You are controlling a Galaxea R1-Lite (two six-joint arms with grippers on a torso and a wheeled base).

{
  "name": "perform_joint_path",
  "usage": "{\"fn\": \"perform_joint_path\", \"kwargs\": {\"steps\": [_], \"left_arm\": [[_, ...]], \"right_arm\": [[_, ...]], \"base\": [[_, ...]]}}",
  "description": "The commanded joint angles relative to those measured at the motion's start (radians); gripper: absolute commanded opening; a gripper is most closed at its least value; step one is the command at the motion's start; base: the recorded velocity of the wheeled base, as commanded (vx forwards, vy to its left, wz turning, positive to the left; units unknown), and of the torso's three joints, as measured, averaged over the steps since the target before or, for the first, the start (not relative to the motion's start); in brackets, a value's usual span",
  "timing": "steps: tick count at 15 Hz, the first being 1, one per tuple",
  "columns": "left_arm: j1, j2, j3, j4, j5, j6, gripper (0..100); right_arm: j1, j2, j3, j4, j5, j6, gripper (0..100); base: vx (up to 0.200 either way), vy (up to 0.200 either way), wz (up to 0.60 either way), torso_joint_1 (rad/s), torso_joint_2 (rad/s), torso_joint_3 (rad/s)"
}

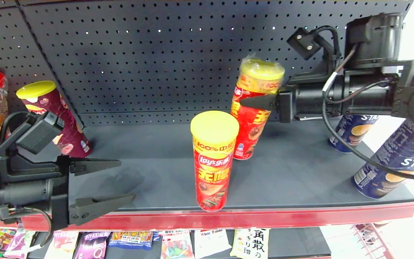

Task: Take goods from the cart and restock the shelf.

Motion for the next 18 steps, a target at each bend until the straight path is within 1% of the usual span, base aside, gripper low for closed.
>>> {"fn": "perform_joint_path", "kwargs": {"steps": [1, 3, 6, 17, 18], "left_arm": [[0.003, -0.023, 0.007, -0.001, 0.003, 0.001, 100], [0.003, -0.026, 0.008, 0.0, 0.003, -0.001, 100], [0.005, -0.025, -0.001, 0.0, 0.003, -0.001, 100], [0.003, -0.023, -0.002, -0.001, 0.003, 0.001, 100], [0.003, -0.023, -0.002, -0.001, 0.001, 0.001, 100]], "right_arm": [[0.015, 0.123, -0.089, 0.0, 0.006, -0.001, 0], [0.033, 0.157, -0.124, 0.0, 0.004, -0.001, 0], [0.049, 0.174, -0.129, -0.001, 0.004, -0.002, 0], [0.019, 0.182, -0.115, 0.0, 0.004, -0.02, 0], [0.019, 0.18, -0.112, 0.0, 0.004, -0.022, 100]], "base": [[0.0, 0.0, 0.0, 0.0, 0.0, 0.0], [0.0, 0.0, 0.0, 0.0, 0.0, 0.0], [0.0, 0.0, 0.0, 0.0, 0.0, 0.0], [0.0, 0.0, 0.0, 0.0, 0.0, 0.0], [0.0, 0.0, 0.0, 0.0, 0.0, 0.0]]}}
